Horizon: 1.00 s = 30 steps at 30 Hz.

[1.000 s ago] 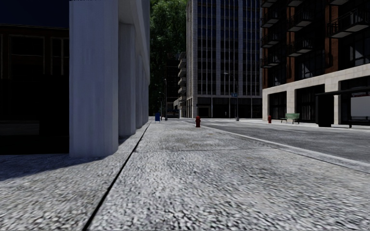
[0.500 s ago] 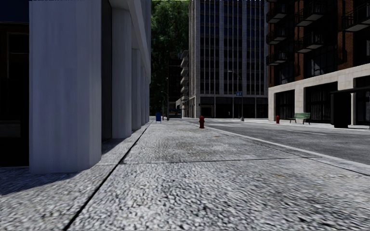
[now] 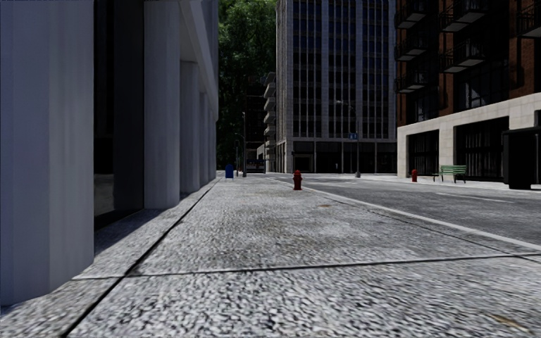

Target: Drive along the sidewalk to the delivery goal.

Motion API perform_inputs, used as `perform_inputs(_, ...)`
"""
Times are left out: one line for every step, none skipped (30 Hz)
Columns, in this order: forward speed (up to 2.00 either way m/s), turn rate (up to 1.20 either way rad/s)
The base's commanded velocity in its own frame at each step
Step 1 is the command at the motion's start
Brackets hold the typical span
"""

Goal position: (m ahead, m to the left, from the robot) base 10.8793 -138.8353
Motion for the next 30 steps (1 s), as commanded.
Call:
perform_inputs(2.0, 0.0)
perform_inputs(2.0, 0.0)
perform_inputs(2.0, 0.0)
perform_inputs(2.0, 0.0)
perform_inputs(2.0, 0.0)
perform_inputs(2.0, 0.0)
perform_inputs(2.0, 0.0)
perform_inputs(2.0, 0.0)
perform_inputs(2.0, 0.0)
perform_inputs(2.0, 0.0)
perform_inputs(2.0, 0.0)
perform_inputs(2.0, 0.0)
perform_inputs(2.0, 0.0)
perform_inputs(2.0, 0.0)
perform_inputs(2.0, 0.0)
perform_inputs(2.0, 0.0)
perform_inputs(2.0, 0.0)
perform_inputs(2.0, 0.0)
perform_inputs(2.0, 0.0)
perform_inputs(2.0, 0.0)
perform_inputs(2.0, 0.0)
perform_inputs(2.0, 0.0)
perform_inputs(2.0, 0.0)
perform_inputs(2.0, 0.0)
perform_inputs(2.0, 0.0)
perform_inputs(2.0, 0.0)
perform_inputs(2.0, 0.0)
perform_inputs(2.0, 0.0)
perform_inputs(2.0, 0.0)
perform_inputs(2.0, 0.0)
